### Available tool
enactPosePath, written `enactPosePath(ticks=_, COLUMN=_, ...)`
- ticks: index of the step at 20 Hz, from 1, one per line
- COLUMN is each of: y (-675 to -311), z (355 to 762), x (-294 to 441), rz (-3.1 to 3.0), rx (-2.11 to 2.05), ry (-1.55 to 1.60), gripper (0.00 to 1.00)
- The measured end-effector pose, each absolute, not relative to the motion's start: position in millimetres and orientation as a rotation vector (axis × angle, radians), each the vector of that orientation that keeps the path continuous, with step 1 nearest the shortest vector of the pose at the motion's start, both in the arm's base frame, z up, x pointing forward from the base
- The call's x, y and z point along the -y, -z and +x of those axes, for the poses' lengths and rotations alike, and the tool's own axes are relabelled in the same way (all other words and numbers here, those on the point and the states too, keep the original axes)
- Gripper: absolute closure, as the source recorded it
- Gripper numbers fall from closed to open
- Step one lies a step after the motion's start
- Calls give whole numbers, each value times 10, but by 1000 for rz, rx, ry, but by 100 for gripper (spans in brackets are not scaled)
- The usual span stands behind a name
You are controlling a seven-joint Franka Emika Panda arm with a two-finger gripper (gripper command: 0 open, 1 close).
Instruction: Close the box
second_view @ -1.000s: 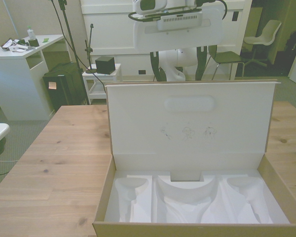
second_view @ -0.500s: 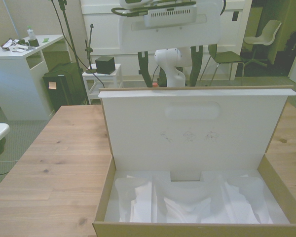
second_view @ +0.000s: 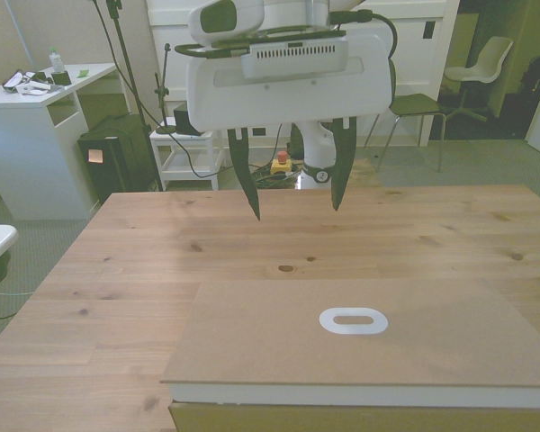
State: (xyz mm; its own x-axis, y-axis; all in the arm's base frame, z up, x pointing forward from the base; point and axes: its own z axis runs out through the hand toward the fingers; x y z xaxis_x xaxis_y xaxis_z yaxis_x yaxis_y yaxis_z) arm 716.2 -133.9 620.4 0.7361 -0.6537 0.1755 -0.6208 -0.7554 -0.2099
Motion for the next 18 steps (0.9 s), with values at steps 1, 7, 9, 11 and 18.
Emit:
enactPosePath(ticks=1, y=-6209, z=7153, x=1328, rz=-2799, rx=-1031, ry=351, gripper=0)
enactPosePath(ticks=7, y=-6332, z=6995, x=1339, rz=-2787, rx=-1059, ry=270, gripper=0)
enactPosePath(ticks=9, y=-6365, z=6946, x=1339, rz=-2781, rx=-1071, ry=255, gripper=0)
enactPosePath(ticks=11, y=-6308, z=6926, x=1329, rz=-2780, rx=-1077, ry=231, gripper=0)
enactPosePath(ticks=18, y=-5614, z=6982, x=1343, rz=-2788, rx=-1117, ry=179, gripper=0)
